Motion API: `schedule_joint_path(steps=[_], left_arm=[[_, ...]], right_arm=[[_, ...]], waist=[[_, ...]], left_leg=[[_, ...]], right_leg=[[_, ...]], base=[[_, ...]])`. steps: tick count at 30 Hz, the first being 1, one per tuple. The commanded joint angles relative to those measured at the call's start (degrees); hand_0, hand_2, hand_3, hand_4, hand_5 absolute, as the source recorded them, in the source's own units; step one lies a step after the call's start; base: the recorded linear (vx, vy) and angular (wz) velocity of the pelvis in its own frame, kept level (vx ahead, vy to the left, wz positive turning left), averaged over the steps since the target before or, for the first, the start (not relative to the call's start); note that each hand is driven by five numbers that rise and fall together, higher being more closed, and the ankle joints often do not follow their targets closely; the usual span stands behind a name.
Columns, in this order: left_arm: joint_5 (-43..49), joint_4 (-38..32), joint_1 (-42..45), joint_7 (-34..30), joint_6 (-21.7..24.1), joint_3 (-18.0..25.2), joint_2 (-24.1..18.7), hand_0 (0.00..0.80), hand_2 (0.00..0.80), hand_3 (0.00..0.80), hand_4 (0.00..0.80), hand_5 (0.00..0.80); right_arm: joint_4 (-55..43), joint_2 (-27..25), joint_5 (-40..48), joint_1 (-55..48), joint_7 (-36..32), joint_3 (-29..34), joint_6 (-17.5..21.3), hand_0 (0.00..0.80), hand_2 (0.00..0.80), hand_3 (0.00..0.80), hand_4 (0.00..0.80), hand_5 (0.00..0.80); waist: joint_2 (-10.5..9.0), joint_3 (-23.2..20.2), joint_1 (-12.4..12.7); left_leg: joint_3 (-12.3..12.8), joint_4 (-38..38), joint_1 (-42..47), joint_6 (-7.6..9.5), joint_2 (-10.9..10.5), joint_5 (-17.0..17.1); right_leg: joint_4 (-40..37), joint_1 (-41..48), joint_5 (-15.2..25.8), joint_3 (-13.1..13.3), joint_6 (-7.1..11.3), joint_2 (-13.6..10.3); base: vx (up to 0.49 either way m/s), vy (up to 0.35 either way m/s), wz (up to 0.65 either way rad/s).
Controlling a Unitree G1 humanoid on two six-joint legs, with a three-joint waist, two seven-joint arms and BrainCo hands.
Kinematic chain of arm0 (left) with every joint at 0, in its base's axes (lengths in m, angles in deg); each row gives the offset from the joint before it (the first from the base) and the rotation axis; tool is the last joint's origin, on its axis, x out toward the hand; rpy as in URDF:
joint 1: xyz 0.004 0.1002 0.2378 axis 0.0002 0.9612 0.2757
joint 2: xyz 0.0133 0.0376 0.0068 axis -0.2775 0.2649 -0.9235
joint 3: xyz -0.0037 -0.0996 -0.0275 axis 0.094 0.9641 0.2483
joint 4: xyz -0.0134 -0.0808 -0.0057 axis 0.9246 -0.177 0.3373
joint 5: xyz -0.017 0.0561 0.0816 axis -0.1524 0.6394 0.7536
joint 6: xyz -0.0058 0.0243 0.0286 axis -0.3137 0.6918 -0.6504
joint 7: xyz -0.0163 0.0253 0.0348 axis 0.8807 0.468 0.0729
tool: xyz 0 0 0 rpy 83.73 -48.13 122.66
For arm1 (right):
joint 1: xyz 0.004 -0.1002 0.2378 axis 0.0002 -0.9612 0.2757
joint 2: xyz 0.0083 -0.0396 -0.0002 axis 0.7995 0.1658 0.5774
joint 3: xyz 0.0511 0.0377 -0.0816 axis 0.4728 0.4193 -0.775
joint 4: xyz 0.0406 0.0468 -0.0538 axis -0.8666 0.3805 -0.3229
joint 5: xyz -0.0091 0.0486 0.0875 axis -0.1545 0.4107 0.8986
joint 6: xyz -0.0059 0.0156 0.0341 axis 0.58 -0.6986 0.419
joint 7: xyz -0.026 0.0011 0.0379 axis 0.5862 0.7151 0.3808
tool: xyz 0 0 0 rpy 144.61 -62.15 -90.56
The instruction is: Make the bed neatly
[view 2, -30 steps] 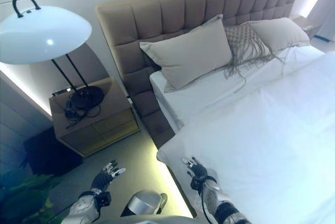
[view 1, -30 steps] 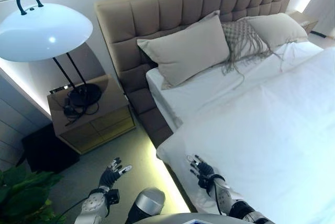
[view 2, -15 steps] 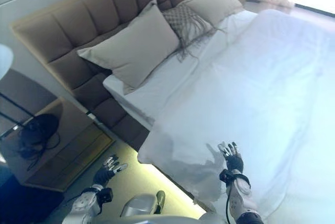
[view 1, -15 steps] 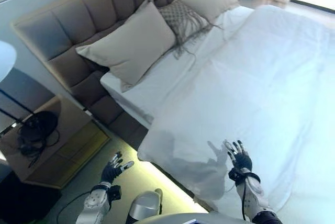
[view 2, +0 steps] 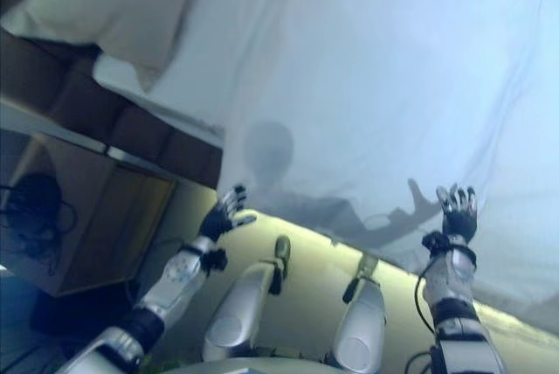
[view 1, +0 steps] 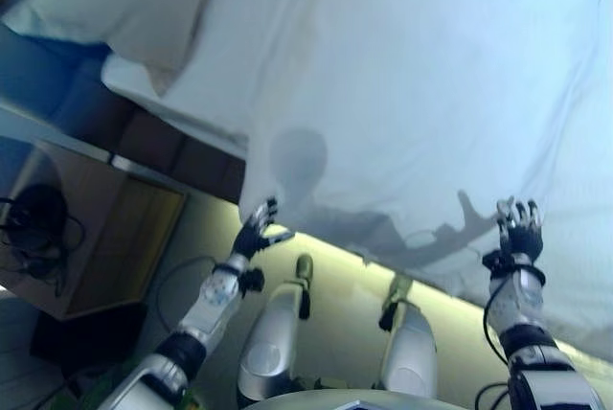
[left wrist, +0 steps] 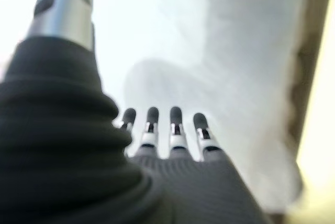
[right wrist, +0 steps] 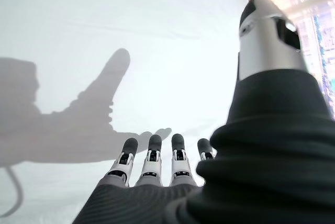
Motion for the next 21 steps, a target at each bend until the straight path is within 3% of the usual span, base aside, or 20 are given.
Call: schedule_joint_path(steps=[1,3,7,11,16,21], left_arm=[[16.2,-3.8,0.9,16.3,3.3,2.0,-2.9,0.000,0.000,0.000,0.000,0.000],[28.7,-3.6,-1.2,28.5,-0.6,2.0,-4.4,0.000,0.000,0.000,0.000,0.000],[42.1,-2.7,-3.4,38.7,-8.7,3.1,-5.8,0.000,0.000,0.000,0.000,0.000],[49.3,-1.6,-3.5,43.1,-15.3,4.3,-6.5,0.000,0.000,0.000,0.000,0.000],[55.1,0.4,-4.4,48.9,-21.3,4.7,-6.3,0.000,0.000,0.000,0.000,0.000],[62.4,2.6,-6.6,49.1,-29.3,3.7,-6.0,0.000,0.000,0.000,0.000,0.000]], right_arm=[[-6.8,-5.4,0.9,0.8,3.1,-1.8,2.3,0.000,0.000,0.000,0.000,0.000],[-8.2,-6.1,0.1,1.9,4.0,-1.8,0.7,0.000,0.000,0.000,0.000,0.000],[-12.1,-5.5,-1.5,1.1,6.1,-2.5,-1.4,0.000,0.000,0.000,0.000,0.000],[-16.1,-4.0,-4.2,0.0,8.2,-3.8,-2.2,0.000,0.000,0.000,0.000,0.000],[-22.3,-4.1,-7.0,1.1,11.9,-5.3,-6.3,0.000,0.000,0.000,0.000,0.000],[-27.6,-4.3,-8.4,3.2,13.6,-7.5,-9.3,0.000,0.000,0.000,0.000,0.000]], waist=[[-0.82,0.2,-0.4],[-1.16,0.6,-0.9],[-2.15,0.8,-1.6],[-2.51,1.2,-2.2],[-1.70,1.4,-3.1],[-1.21,2.2,-3.9]], left_leg=[[-3.2,-0.8,-0.8,1.00,-2.2,3.0],[-3.0,0.4,-2.5,0.89,-2.0,3.1],[-2.9,2.2,-4.4,0.65,-1.5,2.9],[-2.7,2.7,-5.1,0.34,-1.1,3.0],[-2.5,2.2,-5.6,-0.22,-0.9,3.8],[-2.8,1.9,-6.5,-0.77,-0.9,4.5]], right_leg=[[6.2,-1.6,3.7,0.1,4.00,0.1],[6.9,-3.2,3.7,0.5,3.70,0.2],[8.7,-5.6,3.5,1.8,3.47,0.8],[9.8,-6.6,3.1,2.1,3.11,1.0],[11.3,-8.1,2.3,3.2,2.78,1.0],[11.6,-9.4,2.6,3.9,2.84,0.8]], base=[[-0.022,0.053,-0.10],[-0.028,0.064,-0.09],[0.014,0.023,-0.34],[0.011,0.056,-0.24],[0.009,0.114,-0.32],[-0.003,0.077,-0.09]])
